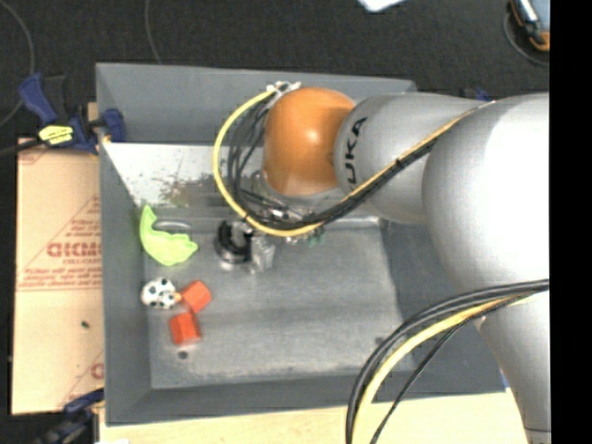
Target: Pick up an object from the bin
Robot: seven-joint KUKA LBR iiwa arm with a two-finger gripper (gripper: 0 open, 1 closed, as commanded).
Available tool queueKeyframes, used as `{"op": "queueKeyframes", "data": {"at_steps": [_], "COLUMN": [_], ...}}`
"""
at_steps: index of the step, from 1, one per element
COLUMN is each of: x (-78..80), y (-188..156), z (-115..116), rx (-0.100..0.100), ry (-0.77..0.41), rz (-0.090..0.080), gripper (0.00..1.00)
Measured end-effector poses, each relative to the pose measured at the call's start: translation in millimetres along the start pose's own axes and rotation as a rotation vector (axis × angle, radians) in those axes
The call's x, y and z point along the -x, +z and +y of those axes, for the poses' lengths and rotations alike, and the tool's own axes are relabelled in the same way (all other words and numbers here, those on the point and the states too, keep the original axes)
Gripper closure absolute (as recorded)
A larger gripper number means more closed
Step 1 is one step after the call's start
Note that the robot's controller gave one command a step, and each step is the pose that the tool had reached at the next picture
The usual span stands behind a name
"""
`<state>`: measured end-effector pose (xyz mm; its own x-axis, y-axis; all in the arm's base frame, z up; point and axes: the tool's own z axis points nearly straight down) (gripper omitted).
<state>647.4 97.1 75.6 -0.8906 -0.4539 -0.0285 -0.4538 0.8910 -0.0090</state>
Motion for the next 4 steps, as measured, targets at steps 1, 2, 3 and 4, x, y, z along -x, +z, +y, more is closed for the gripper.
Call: {"op": "queueKeyframes", "data": {"at_steps": [1,2,3,4], "x": [0.0,0.0,0.0,0.0], "y": [0.0,0.0,0.0,0.0], "z": [0.0,0.0,0.1,0.1], "rx": [0.000,0.000,0.000,0.000], "ry": [0.001,0.002,0.003,0.003], "rz": [0.000,0.000,0.000,0.000], "gripper": [1.00,1.00,1.00,1.00]}}
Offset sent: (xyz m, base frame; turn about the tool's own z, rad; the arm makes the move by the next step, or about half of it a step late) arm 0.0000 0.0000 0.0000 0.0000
